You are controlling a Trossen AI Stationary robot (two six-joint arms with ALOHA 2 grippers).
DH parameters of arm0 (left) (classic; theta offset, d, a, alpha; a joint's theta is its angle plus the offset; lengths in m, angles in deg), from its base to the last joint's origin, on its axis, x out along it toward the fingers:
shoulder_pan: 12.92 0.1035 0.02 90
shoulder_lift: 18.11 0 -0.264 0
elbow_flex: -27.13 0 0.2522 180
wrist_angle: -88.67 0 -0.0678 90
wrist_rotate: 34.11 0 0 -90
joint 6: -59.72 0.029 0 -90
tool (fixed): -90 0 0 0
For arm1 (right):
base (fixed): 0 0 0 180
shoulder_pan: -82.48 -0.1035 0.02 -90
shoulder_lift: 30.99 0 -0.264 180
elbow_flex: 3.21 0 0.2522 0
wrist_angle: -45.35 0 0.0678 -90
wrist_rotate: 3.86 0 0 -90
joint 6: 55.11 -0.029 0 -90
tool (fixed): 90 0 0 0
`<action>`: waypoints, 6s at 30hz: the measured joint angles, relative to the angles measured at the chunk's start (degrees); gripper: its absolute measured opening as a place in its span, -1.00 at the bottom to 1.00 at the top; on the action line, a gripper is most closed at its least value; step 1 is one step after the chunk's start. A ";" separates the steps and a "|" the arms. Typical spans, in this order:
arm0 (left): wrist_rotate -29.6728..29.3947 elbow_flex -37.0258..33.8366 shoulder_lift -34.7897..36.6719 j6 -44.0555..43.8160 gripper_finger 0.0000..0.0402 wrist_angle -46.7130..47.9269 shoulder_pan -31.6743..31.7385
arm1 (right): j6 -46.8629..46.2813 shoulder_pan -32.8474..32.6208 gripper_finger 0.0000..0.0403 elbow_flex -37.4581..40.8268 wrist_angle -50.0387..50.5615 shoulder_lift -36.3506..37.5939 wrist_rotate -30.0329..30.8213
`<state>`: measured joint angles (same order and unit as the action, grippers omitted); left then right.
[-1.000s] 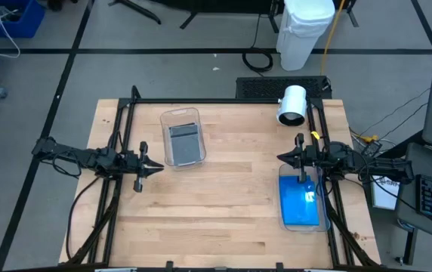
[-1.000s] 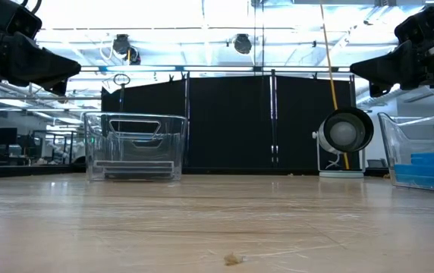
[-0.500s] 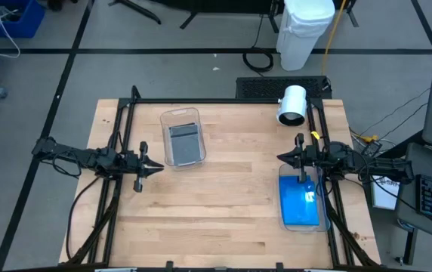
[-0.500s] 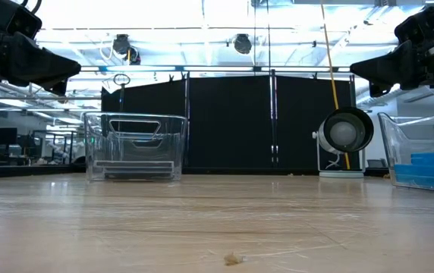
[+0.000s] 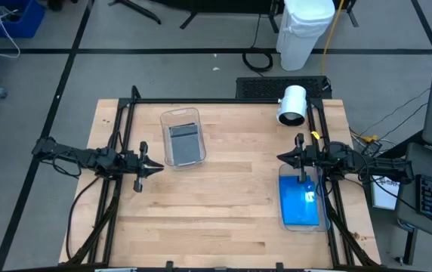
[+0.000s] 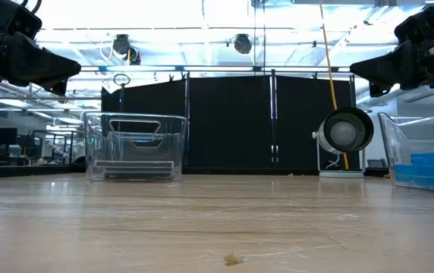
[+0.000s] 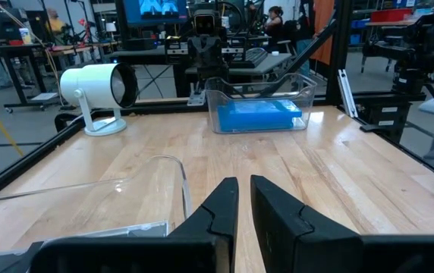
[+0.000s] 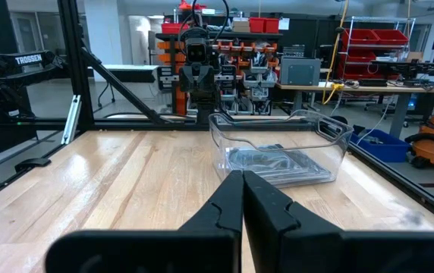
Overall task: Pick & place jewel cases by type
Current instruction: Adjust the left transparent bin
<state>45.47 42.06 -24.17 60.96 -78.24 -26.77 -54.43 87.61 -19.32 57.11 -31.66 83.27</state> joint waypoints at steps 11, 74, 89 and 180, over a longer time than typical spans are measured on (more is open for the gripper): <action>0.01 0.00 0.01 0.00 -0.77 0.00 0.00 | -0.01 0.01 -0.98 0.00 0.00 0.00 0.00; -0.01 -0.08 0.02 0.00 -0.77 -1.17 0.00 | -31.26 0.02 -0.99 -0.02 -1.42 0.00 -3.21; -0.08 -0.20 0.02 0.00 -0.77 -2.75 0.00 | -19.29 0.00 -1.00 0.00 -1.40 0.02 -3.30; -0.06 0.00 0.02 0.00 -0.77 -2.95 0.00 | -17.33 0.02 -0.99 -0.02 0.07 -6.38 5.60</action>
<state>45.41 42.06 -24.15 60.96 -81.18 -26.77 -71.75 87.63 -19.34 57.17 -38.04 88.86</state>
